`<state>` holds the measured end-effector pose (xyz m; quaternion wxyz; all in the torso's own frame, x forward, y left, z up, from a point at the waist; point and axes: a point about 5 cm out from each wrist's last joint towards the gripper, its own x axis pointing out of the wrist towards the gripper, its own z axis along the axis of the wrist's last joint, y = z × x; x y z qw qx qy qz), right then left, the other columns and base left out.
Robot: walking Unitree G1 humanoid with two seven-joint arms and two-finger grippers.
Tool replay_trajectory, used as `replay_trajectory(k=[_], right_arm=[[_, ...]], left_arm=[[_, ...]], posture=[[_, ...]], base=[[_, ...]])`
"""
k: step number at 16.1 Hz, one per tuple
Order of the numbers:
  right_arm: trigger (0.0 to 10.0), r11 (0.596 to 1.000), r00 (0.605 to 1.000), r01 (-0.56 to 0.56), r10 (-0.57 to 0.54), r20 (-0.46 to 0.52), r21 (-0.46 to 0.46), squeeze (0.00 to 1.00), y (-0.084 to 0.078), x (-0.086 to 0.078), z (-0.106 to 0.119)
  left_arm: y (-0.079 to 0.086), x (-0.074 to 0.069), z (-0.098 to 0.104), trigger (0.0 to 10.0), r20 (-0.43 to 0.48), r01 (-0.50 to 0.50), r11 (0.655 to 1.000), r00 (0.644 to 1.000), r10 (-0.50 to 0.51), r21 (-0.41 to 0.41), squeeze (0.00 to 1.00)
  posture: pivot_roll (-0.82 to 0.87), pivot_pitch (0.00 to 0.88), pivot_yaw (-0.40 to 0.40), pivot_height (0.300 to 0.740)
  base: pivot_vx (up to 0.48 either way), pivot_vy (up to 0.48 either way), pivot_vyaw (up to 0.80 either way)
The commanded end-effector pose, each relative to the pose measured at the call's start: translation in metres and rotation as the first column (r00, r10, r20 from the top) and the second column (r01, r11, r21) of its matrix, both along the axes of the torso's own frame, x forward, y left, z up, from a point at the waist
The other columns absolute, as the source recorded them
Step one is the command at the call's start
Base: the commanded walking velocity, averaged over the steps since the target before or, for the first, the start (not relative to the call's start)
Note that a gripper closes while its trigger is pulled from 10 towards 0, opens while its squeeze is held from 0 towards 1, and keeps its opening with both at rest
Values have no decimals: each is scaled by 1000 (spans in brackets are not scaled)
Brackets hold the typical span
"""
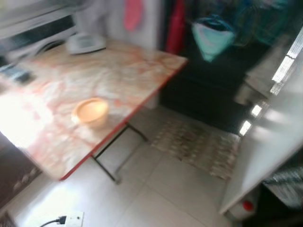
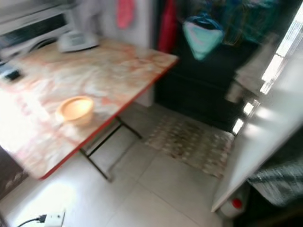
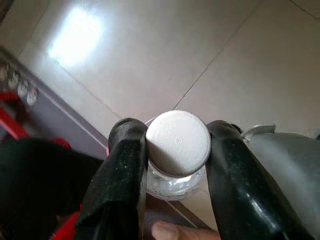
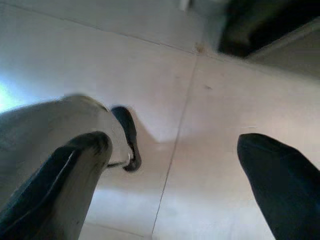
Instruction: Restocking fridge
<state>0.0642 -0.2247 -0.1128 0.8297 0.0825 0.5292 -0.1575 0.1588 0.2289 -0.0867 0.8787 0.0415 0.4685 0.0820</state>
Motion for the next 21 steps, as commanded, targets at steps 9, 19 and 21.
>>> replay_trajectory(k=[9, 19, 21], right_arm=[[10000, 968, 967, -249, 248, -55, -27, 0, 5, 3, -1], [10000, 994, 994, -105, 104, -45, -30, 0, 2, -1, -1], [10000, 994, 994, -101, 99, -51, -37, 0, -1, -2, -1]], left_arm=[[-6, 15, 4, 10000, -1, 77, 997, 997, -77, -22, 0], [1, 11, 4, 10000, 13, -107, 993, 994, 108, -58, 0], [-2, 7, 2, 10000, 5, -119, 990, 993, 120, -69, 0]], posture=[[-35, 0, 101, 740], [-45, 0, 47, 740], [-49, 0, 32, 740]], base=[[0, 0, -783], [0, 0, -784], [0, 0, -784]])
